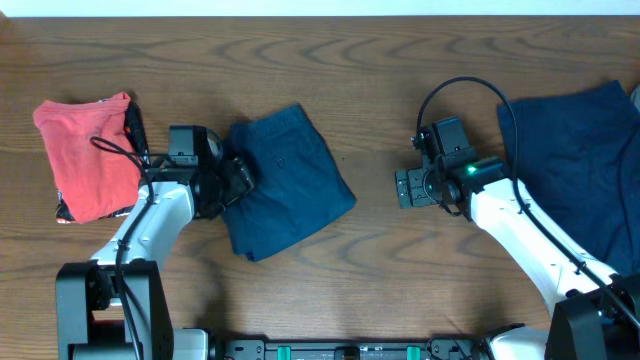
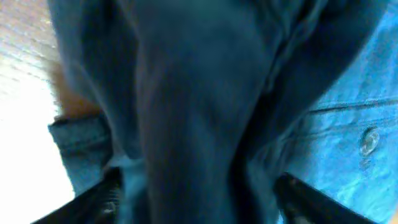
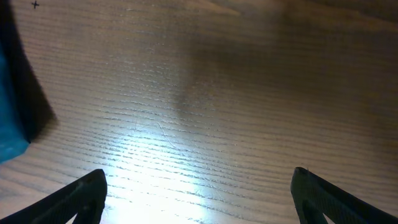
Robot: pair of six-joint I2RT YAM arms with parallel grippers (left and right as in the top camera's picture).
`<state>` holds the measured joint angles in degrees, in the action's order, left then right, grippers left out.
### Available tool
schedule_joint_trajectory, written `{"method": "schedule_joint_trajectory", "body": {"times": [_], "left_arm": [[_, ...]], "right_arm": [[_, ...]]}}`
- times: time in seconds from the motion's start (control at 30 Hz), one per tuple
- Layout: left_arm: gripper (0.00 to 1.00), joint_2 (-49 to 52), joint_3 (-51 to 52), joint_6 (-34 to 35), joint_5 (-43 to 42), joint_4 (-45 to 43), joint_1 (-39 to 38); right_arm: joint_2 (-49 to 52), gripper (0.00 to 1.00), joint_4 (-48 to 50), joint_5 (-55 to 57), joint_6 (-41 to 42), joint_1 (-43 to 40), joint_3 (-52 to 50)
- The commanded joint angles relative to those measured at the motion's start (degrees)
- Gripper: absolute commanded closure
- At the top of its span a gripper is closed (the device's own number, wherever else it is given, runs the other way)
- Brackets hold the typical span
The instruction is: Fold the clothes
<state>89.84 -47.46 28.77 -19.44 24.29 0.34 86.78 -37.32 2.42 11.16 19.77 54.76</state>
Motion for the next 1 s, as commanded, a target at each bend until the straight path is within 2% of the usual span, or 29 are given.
{"method": "schedule_joint_trajectory", "body": {"times": [0.0,0.17,0.53,0.63,0.73,0.83,0.87,0.9,0.97], "left_arm": [[0.01,-0.31,0.5,0.72,1.2,1.75,1.29],[0.02,-1.09,0.52,3.02,8.61,4.28,3.19],[0.01,4.04,3.48,4.55,8.35,-1.62,2.69],[0.13,5.57,5.07,4.55,7.8,-4.57,2.69],[0.32,6.95,5.25,4.26,6.23,-6.12,2.69],[0.71,6.88,5.22,1.97,5.9,-7.74,2.69],[0.9,6.67,5.22,0.94,5.79,-8.35,2.73],[0.94,6.4,5.01,-0.39,5.79,-8.76,2.89],[0.94,5.29,3.58,-3.85,6.29,-8.37,3.19]], "right_arm": [[-0.28,0.07,-0.24,0.81,0.76,-0.37,0.79],[-0.28,0.07,-0.63,0.81,0.76,-0.37,0.79],[-0.28,0.07,-1.11,0.79,0.79,-0.37,0.79],[-0.28,0.07,-1.09,0.79,0.79,-0.37,0.79],[-0.28,0.07,-1.11,0.79,0.79,-0.37,0.79],[-0.28,0.07,-1.11,0.79,0.79,-0.37,0.79],[-0.28,0.06,-1.11,0.79,0.79,-0.37,0.79],[-0.28,0.07,-1.11,0.79,0.79,-0.37,0.79],[-0.28,0.07,-1.16,0.81,0.79,-0.37,0.79]]}}
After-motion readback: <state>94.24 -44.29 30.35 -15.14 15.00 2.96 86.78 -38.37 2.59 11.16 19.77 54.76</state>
